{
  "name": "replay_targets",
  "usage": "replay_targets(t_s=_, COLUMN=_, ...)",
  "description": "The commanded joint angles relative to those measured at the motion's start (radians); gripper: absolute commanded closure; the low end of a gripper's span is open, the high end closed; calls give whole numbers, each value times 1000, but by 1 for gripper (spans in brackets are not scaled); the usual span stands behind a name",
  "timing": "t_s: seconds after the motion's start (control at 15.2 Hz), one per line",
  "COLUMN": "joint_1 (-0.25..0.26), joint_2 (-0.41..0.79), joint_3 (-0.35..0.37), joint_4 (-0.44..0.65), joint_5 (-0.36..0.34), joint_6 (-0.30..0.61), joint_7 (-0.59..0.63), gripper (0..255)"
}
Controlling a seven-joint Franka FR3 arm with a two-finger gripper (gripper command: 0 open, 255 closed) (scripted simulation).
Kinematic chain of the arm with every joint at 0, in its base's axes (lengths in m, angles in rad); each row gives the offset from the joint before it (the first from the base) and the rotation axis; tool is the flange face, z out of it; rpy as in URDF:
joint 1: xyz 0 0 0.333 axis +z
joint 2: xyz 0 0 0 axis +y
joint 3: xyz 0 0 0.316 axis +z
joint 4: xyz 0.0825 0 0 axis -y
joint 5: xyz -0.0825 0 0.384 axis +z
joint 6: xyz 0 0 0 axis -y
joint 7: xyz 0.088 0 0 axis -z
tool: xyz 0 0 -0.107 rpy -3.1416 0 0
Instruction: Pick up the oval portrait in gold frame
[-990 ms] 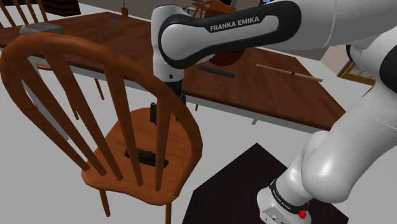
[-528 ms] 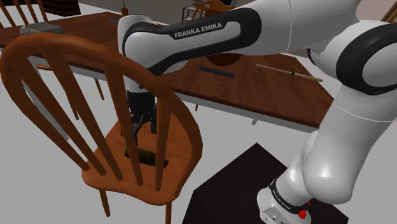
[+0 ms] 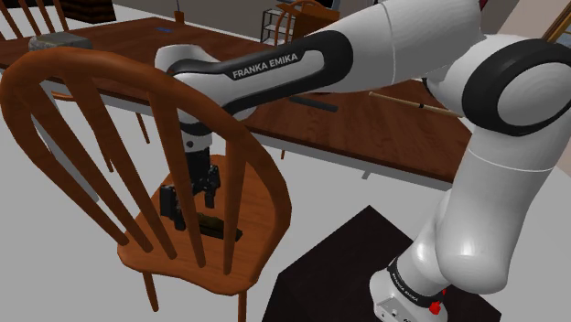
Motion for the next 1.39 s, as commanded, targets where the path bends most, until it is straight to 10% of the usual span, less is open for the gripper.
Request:
replay_targets(t_s=0.0, joint_1=3, joint_2=18, joint_3=2, joint_4=-11, joint_5=2, joint_6=18, joint_7=-5, gripper=0)
replay_targets(t_s=0.13, joint_1=4, joint_2=22, joint_3=1, joint_4=-15, joint_5=1, joint_6=25, joint_7=-6, gripper=0)
replay_targets(t_s=0.2, joint_1=4, joint_2=22, joint_3=1, joint_4=-15, joint_5=1, joint_6=26, joint_7=-6, gripper=255)
replay_targets(t_s=1.32, joint_1=-6, joint_2=-18, joint_3=8, joint_4=42, joint_5=8, joint_6=-68, joint_7=12, gripper=255)
